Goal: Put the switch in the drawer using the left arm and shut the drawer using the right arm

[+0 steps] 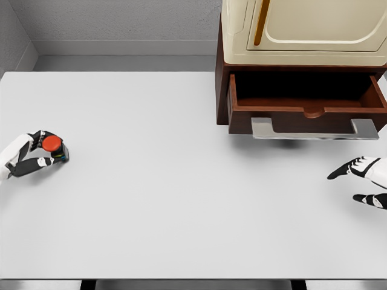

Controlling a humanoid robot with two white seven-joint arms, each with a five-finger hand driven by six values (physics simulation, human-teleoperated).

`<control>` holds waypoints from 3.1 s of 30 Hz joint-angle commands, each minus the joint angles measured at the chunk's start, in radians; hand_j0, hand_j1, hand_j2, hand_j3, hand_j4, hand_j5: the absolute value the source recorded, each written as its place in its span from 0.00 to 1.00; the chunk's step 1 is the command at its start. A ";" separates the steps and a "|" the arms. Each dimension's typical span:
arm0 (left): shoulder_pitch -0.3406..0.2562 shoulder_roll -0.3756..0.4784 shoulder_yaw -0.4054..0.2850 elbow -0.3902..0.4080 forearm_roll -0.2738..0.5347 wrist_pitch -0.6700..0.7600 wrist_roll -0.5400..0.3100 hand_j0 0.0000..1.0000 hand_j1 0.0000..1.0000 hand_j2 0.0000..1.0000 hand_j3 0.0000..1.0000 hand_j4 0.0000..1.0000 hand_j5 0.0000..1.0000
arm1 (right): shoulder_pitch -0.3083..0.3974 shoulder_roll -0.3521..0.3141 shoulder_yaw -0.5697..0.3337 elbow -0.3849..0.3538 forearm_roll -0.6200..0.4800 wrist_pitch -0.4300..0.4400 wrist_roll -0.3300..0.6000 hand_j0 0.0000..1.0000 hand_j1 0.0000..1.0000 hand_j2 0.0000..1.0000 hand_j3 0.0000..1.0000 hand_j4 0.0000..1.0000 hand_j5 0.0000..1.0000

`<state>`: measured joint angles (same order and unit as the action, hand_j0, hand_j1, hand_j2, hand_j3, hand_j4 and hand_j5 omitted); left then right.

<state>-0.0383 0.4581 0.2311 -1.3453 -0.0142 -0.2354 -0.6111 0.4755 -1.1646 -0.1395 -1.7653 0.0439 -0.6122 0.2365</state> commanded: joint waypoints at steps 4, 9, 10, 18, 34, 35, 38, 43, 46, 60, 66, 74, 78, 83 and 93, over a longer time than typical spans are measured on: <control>0.000 -0.015 0.019 -0.066 0.007 -0.001 0.000 0.36 0.36 0.36 0.36 0.36 0.36 | -0.002 0.000 0.000 0.000 -0.007 0.001 -0.002 0.73 0.73 0.73 0.73 0.73 0.73; -0.005 -0.038 0.025 -0.144 0.003 0.001 0.000 0.35 0.35 0.35 0.35 0.35 0.35 | 0.000 0.000 0.000 0.000 -0.007 0.001 0.000 0.73 0.73 0.73 0.73 0.73 0.73; -0.005 -0.038 0.025 -0.170 0.003 0.001 0.000 0.34 0.34 0.34 0.34 0.34 0.34 | -0.002 0.000 0.000 0.000 -0.007 0.001 -0.002 0.73 0.73 0.73 0.73 0.73 0.73; -0.023 -0.071 0.011 -0.345 -0.095 -0.001 0.000 0.34 0.34 0.34 0.34 0.34 0.34 | -0.002 0.002 0.000 0.000 -0.007 0.001 -0.002 0.73 0.73 0.73 0.73 0.73 0.73; -0.123 -0.160 -0.088 -0.428 -0.167 -0.007 0.000 0.33 0.33 0.33 0.33 0.33 0.33 | 0.000 0.003 0.000 0.000 -0.007 0.001 0.000 0.73 0.73 0.73 0.73 0.73 0.73; -0.126 -0.173 -0.088 -0.434 -0.171 -0.007 0.000 0.33 0.33 0.33 0.33 0.33 0.33 | 0.000 0.003 -0.002 0.000 -0.007 0.001 0.000 0.73 0.73 0.73 0.73 0.73 0.73; -0.144 -0.180 -0.113 -0.445 -0.173 -0.007 0.000 0.33 0.33 0.33 0.33 0.33 0.33 | -0.002 0.003 -0.002 0.000 -0.007 0.001 0.000 0.73 0.73 0.73 0.73 0.73 0.73; -0.169 -0.245 -0.133 -0.446 -0.208 -0.009 0.000 0.33 0.33 0.33 0.33 0.33 0.33 | -0.002 0.003 -0.002 0.000 -0.006 0.001 0.000 0.73 0.73 0.73 0.73 0.73 0.73; -0.189 -0.272 -0.156 -0.454 -0.213 -0.009 0.000 0.33 0.33 0.33 0.33 0.33 0.33 | -0.002 0.003 -0.002 0.000 -0.006 0.001 -0.002 0.73 0.73 0.73 0.73 0.73 0.73; -0.279 -0.361 -0.260 -0.454 -0.271 -0.010 0.000 0.31 0.31 0.31 0.31 0.31 0.31 | 0.000 0.003 -0.002 0.000 -0.006 0.001 -0.002 0.73 0.73 0.73 0.73 0.73 0.73; -0.325 -0.432 -0.294 -0.454 -0.360 -0.009 0.000 0.31 0.31 0.31 0.31 0.31 0.31 | 0.000 0.003 -0.002 0.000 -0.006 0.001 -0.002 0.73 0.73 0.73 0.73 0.73 0.73; -0.371 -0.458 -0.342 -0.454 -0.521 -0.007 0.000 0.31 0.31 0.31 0.31 0.31 0.31 | -0.002 0.003 -0.002 0.001 -0.006 0.001 -0.002 0.73 0.73 0.73 0.73 0.73 0.73; -0.397 -0.458 -0.383 -0.454 -0.581 -0.007 0.000 0.31 0.31 0.31 0.31 0.31 0.31 | -0.002 0.003 -0.002 0.001 -0.006 0.001 -0.002 0.73 0.73 0.73 0.73 0.73 0.73; -0.425 -0.458 -0.423 -0.451 -0.647 0.001 0.000 0.31 0.31 0.31 0.31 0.31 0.31 | -0.002 0.003 -0.002 0.003 -0.006 0.001 -0.002 0.73 0.73 0.73 0.73 0.73 0.73; -0.471 -0.458 -0.472 -0.454 -0.713 0.002 0.000 0.30 0.30 0.30 0.30 0.30 0.30 | -0.002 0.003 -0.002 0.003 -0.004 0.001 -0.002 0.73 0.73 0.73 0.73 0.73 0.73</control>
<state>-0.5154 0.0000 -0.2326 -1.7987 -0.7276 -0.2376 -0.6123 0.4755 -1.1597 -0.1408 -1.7622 0.0467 -0.6122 0.2351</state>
